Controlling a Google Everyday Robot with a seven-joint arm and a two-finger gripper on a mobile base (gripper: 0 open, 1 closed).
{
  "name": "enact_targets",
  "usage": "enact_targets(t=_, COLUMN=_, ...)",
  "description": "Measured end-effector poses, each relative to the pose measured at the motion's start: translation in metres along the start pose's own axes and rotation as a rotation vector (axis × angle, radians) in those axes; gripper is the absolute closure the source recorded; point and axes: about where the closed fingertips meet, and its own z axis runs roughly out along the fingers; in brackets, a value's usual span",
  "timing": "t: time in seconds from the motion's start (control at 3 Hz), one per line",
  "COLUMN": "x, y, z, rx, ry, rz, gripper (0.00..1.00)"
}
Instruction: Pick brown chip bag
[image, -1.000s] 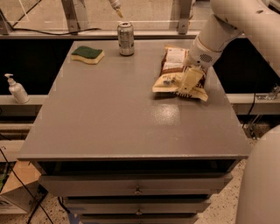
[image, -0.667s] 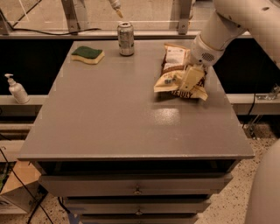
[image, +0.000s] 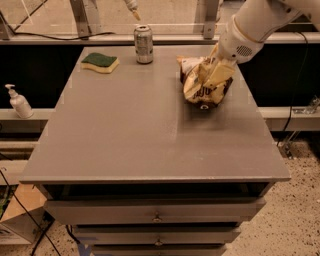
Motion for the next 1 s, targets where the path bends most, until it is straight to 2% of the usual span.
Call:
enact_targets(t=0.33, x=-0.041, y=0.002, z=-0.048, rx=0.074, ry=-0.052, rz=-0.107, gripper=1.00)
enact_targets(t=0.67, x=-0.094, y=0.004, z=-0.114, rx=0.190, ry=-0.089, rz=-0.251, gripper=1.00)
enact_targets(t=1.0, x=-0.101, y=0.005, z=-0.126, rx=0.211, ry=-0.095, rz=-0.266, gripper=1.00)
